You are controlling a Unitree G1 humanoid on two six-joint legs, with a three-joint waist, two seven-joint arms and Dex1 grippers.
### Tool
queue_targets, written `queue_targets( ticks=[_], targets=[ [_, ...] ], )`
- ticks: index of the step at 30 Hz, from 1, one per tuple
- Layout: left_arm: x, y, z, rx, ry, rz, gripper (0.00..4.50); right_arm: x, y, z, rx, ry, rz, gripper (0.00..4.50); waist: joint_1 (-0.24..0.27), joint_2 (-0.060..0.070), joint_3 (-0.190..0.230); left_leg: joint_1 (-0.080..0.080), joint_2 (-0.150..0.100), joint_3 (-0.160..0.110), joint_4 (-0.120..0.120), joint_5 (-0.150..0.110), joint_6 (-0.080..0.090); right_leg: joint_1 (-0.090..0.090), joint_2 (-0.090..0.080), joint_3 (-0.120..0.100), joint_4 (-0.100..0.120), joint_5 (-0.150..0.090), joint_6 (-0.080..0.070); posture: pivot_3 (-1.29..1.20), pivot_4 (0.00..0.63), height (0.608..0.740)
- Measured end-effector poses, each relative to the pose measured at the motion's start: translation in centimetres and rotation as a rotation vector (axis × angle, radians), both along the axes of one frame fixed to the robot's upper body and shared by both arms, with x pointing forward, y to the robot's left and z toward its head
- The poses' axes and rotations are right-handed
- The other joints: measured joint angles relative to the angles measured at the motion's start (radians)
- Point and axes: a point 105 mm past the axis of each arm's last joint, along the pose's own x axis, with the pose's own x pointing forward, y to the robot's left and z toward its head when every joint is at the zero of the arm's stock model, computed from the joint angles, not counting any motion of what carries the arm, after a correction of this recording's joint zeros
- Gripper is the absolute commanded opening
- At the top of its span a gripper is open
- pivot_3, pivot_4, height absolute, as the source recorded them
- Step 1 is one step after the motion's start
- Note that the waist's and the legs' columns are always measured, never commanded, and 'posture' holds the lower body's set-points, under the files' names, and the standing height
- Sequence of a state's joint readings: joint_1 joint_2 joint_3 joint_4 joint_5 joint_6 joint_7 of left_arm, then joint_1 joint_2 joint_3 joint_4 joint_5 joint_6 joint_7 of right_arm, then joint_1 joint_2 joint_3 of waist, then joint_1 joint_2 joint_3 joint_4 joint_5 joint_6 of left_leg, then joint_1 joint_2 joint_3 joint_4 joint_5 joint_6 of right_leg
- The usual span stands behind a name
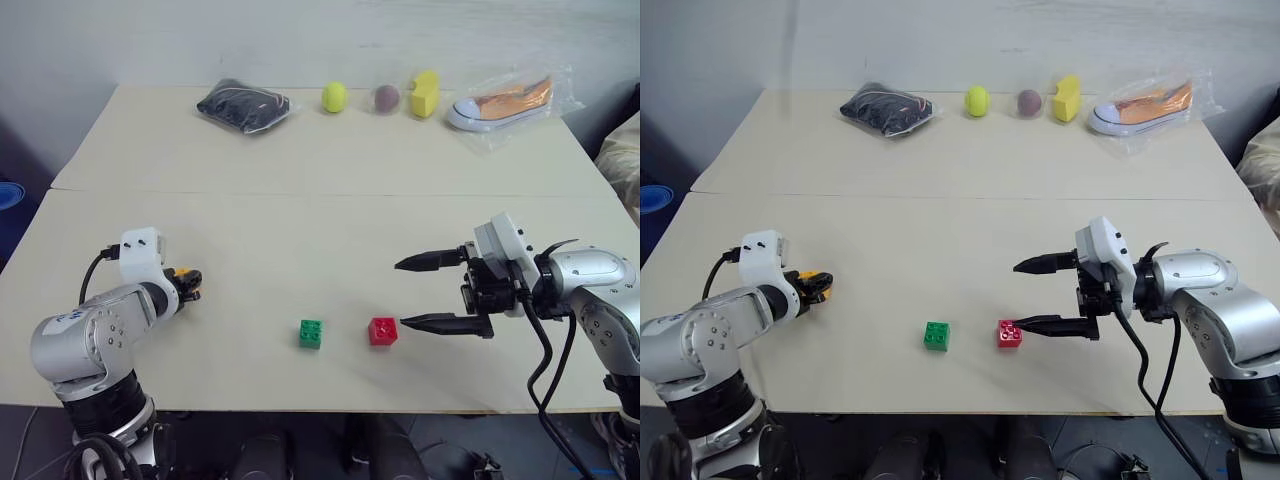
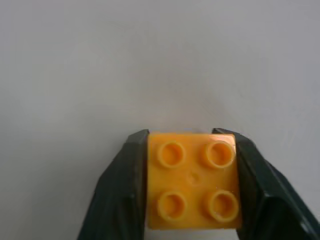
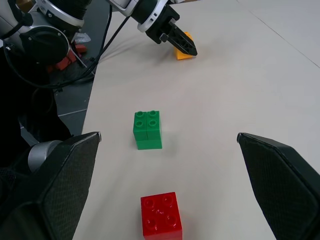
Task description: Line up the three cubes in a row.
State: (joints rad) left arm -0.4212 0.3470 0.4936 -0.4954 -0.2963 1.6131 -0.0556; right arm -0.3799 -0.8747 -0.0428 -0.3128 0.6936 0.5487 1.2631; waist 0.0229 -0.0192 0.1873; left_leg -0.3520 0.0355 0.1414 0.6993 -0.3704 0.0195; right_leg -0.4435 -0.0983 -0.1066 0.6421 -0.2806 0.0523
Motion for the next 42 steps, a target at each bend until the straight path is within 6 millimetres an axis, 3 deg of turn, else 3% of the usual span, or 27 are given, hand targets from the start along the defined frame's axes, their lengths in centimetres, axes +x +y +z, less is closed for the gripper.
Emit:
queue_targets(
  ticks=[7, 11, 15, 19, 23, 34, 42],
  targets=[
    [-0.6, 2.3, 1.1, 0.074, 0.016, -0.070, 1.53, 0.1, 0.2, -0.1, 0.014, -0.001, -0.005, 4.50, -0.002, 0.000, 0.000, 0.000, 0.001, 0.000, 0.000, 0.000, -0.001, -0.001, 0.001, 0.000, 0.000, 0.000, 0.000, 0.00, 0.150, 0.740],
    [-0.2, 0.3, 3.6, 0.089, -0.105, -0.447, 1.53, -0.1, 0.2, -0.1, 0.008, 0.004, 0.011, 4.50, -0.002, 0.000, 0.000, -0.001, 0.000, 0.000, 0.000, 0.000, -0.002, -0.001, 0.000, 0.000, -0.001, 0.000, 0.000, 0.00, 0.150, 0.740],
    [-2.3, -3.3, 4.3, 0.099, -0.119, -0.944, 1.53, -0.6, -0.4, -0.6, -0.027, 0.025, 0.019, 4.50, -0.002, 0.000, 0.000, -0.001, 0.000, 0.000, -0.001, 0.000, -0.002, -0.001, 0.000, -0.001, -0.003, 0.000, -0.001, 0.00, 0.150, 0.740],
    [-4.1, -4.7, 3.6, 0.208, -0.062, -1.337, 1.53, -1.4, -0.4, -1.1, -0.050, 0.035, 0.033, 4.50, -0.003, 0.001, 0.000, -0.001, 0.001, 0.001, -0.001, 0.000, -0.002, -0.001, 0.001, -0.001, -0.003, -0.001, -0.001, 0.00, 0.150, 0.740],
    [-3.6, -6.0, 1.7, 0.286, -0.034, -1.543, 1.53, -1.9, -1.6, -2.7, -0.124, 0.040, -0.010, 4.50, 0.003, 0.001, 0.000, -0.002, 0.000, 0.001, -0.001, 0.000, 0.000, -0.001, 0.002, -0.001, -0.003, 0.000, -0.001, 0.00, 0.150, 0.740],
    [-2.4, -7.8, -0.9, 0.395, -0.025, -1.704, 1.53, -2.7, -3.5, -3.8, -0.196, 0.040, -0.072, 4.50, -0.002, 0.001, 0.001, -0.002, -0.001, 0.003, 0.000, 0.000, 0.004, -0.001, 0.002, 0.000, -0.003, 0.001, 0.002, 0.00, 0.150, 0.740],
    [-2.1, -8.4, -1.2, 0.410, -0.038, -1.698, 1.53, -2.5, -3.5, -3.7, -0.201, 0.015, -0.079, 4.50, 0.000, 0.001, 0.001, -0.001, -0.001, 0.003, 0.000, 0.000, 0.004, -0.001, 0.001, 0.001, -0.003, 0.001, 0.002, 0.00, 0.150, 0.740]
  ],
)
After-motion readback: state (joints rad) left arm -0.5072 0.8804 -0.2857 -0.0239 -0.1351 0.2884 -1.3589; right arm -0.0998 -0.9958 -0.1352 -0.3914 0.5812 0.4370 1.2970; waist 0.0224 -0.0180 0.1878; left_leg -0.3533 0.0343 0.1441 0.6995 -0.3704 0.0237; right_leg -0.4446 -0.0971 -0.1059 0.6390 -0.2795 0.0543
